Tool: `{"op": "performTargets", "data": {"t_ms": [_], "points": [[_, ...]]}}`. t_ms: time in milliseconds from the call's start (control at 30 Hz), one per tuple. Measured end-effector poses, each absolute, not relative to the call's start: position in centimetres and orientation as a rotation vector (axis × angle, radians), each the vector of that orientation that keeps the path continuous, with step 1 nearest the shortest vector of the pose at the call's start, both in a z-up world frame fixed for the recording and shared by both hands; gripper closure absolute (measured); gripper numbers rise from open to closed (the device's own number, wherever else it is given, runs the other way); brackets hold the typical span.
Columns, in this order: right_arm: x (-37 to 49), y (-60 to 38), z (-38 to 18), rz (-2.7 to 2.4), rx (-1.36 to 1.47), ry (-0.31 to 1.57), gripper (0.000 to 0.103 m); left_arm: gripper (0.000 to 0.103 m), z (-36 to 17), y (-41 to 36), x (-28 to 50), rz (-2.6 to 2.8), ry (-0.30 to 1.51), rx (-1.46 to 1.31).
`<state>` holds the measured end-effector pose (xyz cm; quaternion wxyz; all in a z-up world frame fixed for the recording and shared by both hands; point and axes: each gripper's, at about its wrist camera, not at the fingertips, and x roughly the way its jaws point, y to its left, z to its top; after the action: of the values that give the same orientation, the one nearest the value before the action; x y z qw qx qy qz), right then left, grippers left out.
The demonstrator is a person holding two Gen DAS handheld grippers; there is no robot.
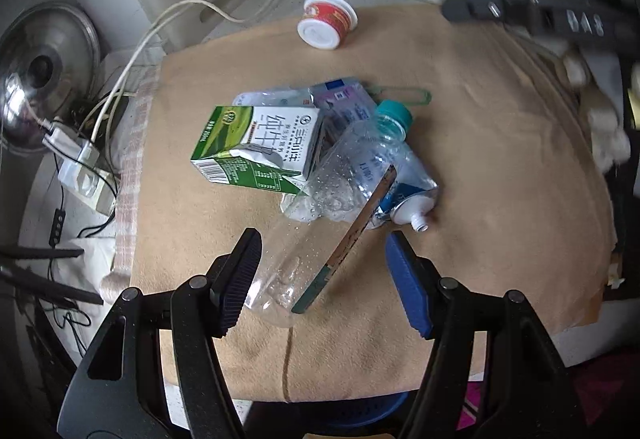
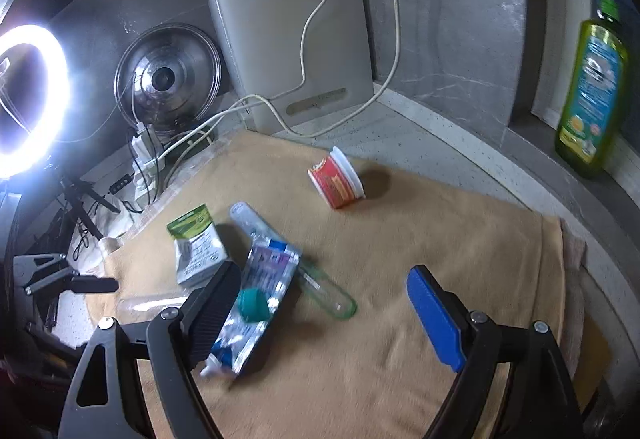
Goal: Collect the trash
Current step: 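Grasp the clear plastic bottle with the left tool while the right tool grasps the red cup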
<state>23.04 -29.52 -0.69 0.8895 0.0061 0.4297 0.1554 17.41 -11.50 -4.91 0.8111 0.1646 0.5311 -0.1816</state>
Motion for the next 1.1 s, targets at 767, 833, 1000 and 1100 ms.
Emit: {"op": "performTargets", "data": {"t_ms": [767,833,1000,1100], "points": [[37.6,-24.7,-8.1,0.398,-0.187,0.997,0.014,0.037,-9.0,-13.6,21.0,-0.396,1.229,0.436],[38.2,-24.4,-8.7,0.392,-0.194,1.006,0.014,0.037,-9.1,-13.4,21.0,-0.401,1.224,0.418],[39.1,-23.2,-10.2,0.389,-0.239,1.018,0.018,0.038,-9.1,-13.0,21.0,-0.413,1.218,0.373],[39.2,-22.5,-11.1,0.402,-0.268,1.03,0.027,0.039,-9.1,-12.9,20.9,-0.42,1.222,0.367]]}}
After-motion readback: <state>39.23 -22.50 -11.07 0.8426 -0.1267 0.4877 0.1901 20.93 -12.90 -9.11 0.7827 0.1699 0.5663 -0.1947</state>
